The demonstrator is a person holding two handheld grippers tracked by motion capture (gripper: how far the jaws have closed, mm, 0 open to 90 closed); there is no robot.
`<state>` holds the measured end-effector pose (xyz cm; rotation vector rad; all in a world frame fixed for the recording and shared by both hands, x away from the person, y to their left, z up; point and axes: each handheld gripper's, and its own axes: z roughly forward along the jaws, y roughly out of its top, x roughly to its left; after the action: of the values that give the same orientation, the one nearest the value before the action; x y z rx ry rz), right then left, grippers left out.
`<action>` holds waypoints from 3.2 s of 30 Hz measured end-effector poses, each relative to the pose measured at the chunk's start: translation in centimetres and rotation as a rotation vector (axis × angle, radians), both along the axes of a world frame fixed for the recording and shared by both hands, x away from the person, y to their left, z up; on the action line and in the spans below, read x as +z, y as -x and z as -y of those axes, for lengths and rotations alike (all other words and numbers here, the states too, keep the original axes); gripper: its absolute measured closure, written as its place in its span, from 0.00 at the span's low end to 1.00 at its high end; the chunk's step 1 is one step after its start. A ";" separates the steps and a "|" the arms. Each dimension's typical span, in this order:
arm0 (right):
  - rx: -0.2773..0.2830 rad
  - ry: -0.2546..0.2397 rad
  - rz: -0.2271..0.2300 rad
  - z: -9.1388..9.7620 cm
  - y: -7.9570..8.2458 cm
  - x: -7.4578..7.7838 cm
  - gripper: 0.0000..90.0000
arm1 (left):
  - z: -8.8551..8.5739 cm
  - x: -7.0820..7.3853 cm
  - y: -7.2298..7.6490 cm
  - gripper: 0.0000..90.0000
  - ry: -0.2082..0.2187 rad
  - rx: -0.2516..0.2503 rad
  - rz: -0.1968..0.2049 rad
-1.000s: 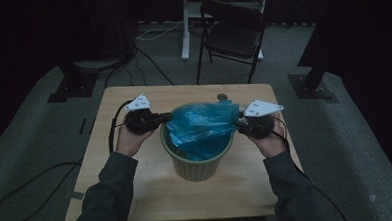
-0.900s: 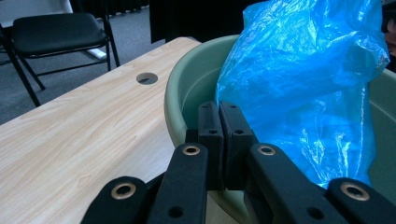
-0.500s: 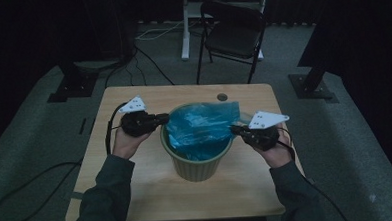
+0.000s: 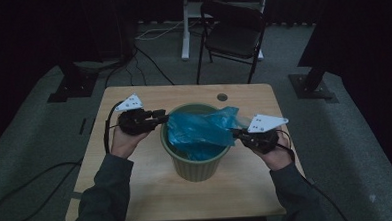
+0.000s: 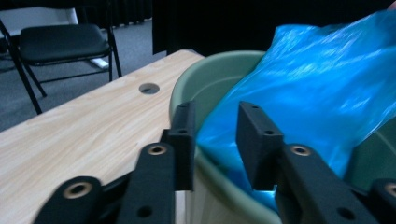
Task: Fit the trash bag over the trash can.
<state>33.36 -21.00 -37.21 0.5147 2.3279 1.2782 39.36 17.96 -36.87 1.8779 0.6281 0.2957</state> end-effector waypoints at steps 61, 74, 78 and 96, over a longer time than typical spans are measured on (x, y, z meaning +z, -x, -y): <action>-0.044 0.016 0.011 1.3 0.3 -0.2 1.00 | -0.4 -0.5 0.9 1.00 -0.089 -0.008 0.024; -0.063 0.021 -0.009 2.6 0.8 -0.9 1.00 | -2.1 -1.5 0.1 1.00 -0.064 0.063 -0.004; -0.063 0.025 -0.020 2.8 0.9 -1.2 1.00 | -2.6 -2.0 -0.1 1.00 -0.054 0.080 -0.021; -0.028 0.071 -0.072 3.0 1.2 -2.3 1.00 | -3.4 -3.0 -0.4 1.00 -0.054 0.118 -0.056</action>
<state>32.13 -24.04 -39.54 0.5770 2.4072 1.1775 39.79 21.37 -39.83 1.9093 0.7781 0.3403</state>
